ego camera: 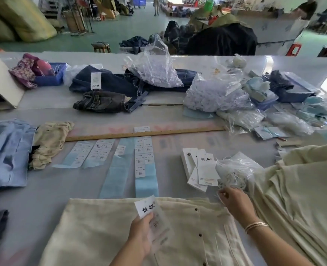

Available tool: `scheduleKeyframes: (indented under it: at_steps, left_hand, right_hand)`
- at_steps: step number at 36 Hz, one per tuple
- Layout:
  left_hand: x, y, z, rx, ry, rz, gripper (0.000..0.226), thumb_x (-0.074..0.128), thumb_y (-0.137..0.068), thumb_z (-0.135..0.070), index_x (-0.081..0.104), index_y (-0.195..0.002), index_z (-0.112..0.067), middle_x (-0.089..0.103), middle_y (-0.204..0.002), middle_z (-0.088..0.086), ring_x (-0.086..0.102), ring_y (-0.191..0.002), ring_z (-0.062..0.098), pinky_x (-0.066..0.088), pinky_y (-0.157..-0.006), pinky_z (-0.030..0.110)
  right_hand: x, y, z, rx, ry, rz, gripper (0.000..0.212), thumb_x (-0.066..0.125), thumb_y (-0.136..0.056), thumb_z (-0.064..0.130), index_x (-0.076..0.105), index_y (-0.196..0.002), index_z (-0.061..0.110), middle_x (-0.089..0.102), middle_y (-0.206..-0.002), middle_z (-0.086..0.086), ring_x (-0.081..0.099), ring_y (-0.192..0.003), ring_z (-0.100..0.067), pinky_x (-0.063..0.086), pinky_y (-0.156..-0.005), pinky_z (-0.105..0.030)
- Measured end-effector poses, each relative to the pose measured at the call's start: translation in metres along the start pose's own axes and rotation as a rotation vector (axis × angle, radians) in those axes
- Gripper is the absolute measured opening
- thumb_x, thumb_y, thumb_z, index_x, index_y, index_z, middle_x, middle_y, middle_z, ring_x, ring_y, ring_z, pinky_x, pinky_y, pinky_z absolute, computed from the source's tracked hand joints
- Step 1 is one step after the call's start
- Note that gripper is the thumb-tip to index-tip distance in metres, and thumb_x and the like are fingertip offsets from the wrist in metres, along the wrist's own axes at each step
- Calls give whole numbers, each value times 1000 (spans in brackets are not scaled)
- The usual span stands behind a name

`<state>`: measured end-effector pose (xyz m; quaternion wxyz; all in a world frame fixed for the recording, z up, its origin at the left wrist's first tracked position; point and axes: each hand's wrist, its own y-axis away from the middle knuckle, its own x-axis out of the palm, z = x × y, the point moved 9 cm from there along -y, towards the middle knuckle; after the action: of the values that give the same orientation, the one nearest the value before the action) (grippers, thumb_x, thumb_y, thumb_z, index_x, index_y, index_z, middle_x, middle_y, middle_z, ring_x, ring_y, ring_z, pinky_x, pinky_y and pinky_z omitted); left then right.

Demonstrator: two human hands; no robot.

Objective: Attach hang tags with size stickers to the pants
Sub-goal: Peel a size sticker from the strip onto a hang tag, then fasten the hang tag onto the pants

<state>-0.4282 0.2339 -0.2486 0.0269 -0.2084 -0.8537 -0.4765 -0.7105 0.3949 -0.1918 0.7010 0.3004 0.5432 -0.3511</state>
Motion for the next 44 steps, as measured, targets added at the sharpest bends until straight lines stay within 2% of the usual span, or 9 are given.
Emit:
scheduleKeyframes:
  at_steps: [5,13,18,22,25,29,36,41,44]
  left_hand:
    - [2,3,-4,27,-29,3,11,55,-95,-10,65,-93,-6,65,-76,16,60,-65,32,52,-45,40]
    - [-6,0,-14,107,-65,-34,11,56,-94,-10,64,-95,-4,63,-79,20,59,-70,32,50,-65,38]
    - [-6,-1,-10,130,-88,-26,12,56,-94,-11,66,-97,-5,66,-81,19,60,-74,32,48,-67,35]
    - [1,2,-9,125,-149,20,10,56,-93,-7,65,-96,-5,65,-79,18,60,-71,31,51,-71,40]
    - [15,10,-10,130,-194,90,10,54,-92,-3,64,-94,-3,66,-77,19,60,-67,30,51,-70,43]
    - [35,25,-17,184,-309,184,14,56,-87,-1,68,-94,-5,68,-76,16,61,-65,28,51,-67,38]
    - [56,48,-48,392,-429,234,22,60,-92,-24,64,-72,-15,60,-59,-4,53,-56,11,40,-55,24]
    - [54,78,-75,660,-579,225,32,60,-91,-35,60,-63,-19,55,-48,-15,47,-47,-3,35,-49,11]
    - [47,92,-83,754,-617,199,30,62,-89,-37,63,-70,-14,57,-52,-12,48,-50,0,37,-51,13]
  right_hand:
    - [37,-21,0,2,99,175,33,47,-94,26,51,-125,17,64,-119,-8,59,-108,-27,46,-83,-34]
    - [47,-28,2,2,131,180,22,39,-97,19,56,-109,12,60,-116,-10,59,-104,-30,46,-82,-36]
    - [3,-24,-17,206,-578,-133,27,51,-90,2,52,-63,6,57,-61,-15,55,-59,-32,38,-54,-35]
    - [-46,-11,-31,251,-1020,-401,18,45,-95,5,60,-86,0,64,-79,-12,55,-72,-24,42,-60,-21]
    - [-80,-6,-19,167,-1470,-445,24,39,-100,10,54,-81,13,63,-60,3,55,-55,-8,49,-57,-20]
    - [-106,-4,17,73,-1742,-272,26,45,-98,9,52,-74,18,46,-51,9,40,-43,-3,42,-49,-14]
    - [-68,41,101,24,-1545,202,25,54,-88,0,75,-83,14,63,-67,-2,39,-42,-3,33,-39,-12]
    - [-44,73,143,-18,-1496,313,24,57,-89,2,72,-100,18,73,-86,-10,36,-45,-6,34,-46,-16]
    - [-40,84,158,-58,-1398,332,20,63,-86,11,73,-99,22,70,-72,4,38,-46,-7,35,-46,-17]
